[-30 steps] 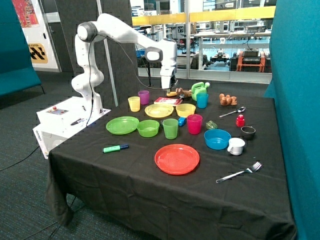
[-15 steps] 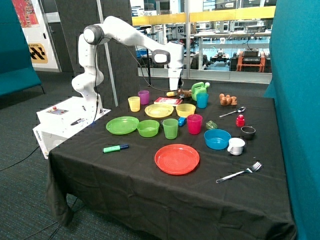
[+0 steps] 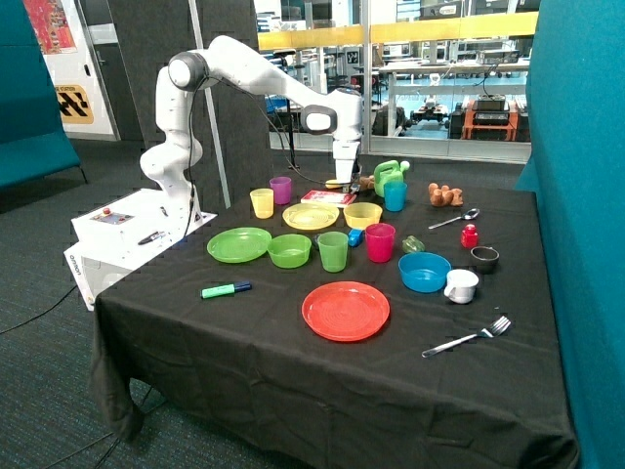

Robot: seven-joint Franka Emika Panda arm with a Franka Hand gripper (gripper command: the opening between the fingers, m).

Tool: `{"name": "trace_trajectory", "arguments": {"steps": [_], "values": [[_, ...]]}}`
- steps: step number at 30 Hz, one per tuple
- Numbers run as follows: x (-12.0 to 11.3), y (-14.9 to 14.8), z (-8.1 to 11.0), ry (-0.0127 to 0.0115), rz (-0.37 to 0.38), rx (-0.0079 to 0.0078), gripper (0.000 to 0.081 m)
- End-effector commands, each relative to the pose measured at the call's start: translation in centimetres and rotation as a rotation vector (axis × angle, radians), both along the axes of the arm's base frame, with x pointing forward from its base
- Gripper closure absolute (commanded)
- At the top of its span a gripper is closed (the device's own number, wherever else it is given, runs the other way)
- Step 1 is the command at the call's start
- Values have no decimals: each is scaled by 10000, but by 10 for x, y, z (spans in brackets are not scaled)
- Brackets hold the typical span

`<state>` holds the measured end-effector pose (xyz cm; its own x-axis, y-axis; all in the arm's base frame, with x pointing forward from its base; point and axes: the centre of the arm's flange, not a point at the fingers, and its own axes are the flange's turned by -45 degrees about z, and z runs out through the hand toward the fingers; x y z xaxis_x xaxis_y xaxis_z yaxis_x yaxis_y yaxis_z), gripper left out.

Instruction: Place the bowls on the appropriate plate

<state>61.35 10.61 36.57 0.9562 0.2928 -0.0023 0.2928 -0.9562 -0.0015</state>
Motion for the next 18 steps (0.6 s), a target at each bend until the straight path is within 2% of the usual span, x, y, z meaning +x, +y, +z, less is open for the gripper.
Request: {"name": "trace_trajectory", "arguments": {"steps": [1, 7, 18], "values": [[3, 3, -14, -27, 37, -7, 368], [10, 5, -17, -27, 129, -7, 363], [29, 16, -25, -27, 361, -7, 400]]}}
